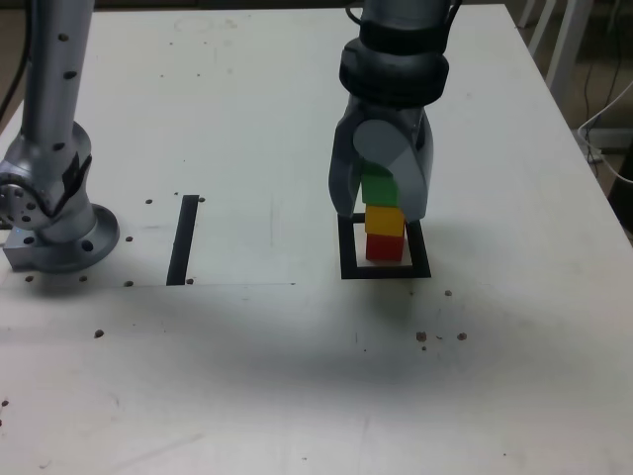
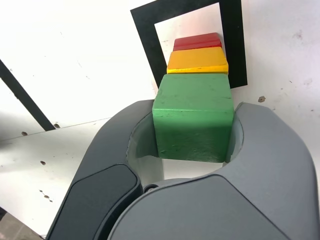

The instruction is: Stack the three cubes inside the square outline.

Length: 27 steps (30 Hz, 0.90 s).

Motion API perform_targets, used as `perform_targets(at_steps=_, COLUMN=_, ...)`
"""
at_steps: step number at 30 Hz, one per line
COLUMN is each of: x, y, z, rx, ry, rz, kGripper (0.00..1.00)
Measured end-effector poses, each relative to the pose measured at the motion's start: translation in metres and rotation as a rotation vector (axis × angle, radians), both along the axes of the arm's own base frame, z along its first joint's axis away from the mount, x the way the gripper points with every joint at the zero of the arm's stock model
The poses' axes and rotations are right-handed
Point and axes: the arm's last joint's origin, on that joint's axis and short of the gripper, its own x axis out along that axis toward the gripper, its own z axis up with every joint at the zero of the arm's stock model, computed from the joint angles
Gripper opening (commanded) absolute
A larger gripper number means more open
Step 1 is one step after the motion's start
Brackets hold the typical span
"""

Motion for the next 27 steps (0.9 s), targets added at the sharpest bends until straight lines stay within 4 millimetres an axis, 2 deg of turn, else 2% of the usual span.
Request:
perform_targets(at_steps=3, x=0.000, y=0.000, z=-0.002, rx=0.001, ry=0.006, rz=-0.004, kGripper=0.90)
perform_targets(at_steps=5, x=0.000, y=0.000, z=-0.004, rx=0.003, ry=0.013, rz=-0.005, kGripper=0.98)
perform_targets(at_steps=17, x=-0.003, y=0.001, z=-0.004, rx=0.020, ry=0.015, rz=-0.008, kGripper=0.99)
perform_targets(at_steps=23, x=-0.022, y=0.006, z=0.020, rx=0.053, ry=-0.048, rz=0.002, kGripper=0.99)
perform_targets(at_steps=27, x=-0.045, y=0.010, z=0.032, rx=0.067, ry=-0.076, rz=0.017, kGripper=0.99)
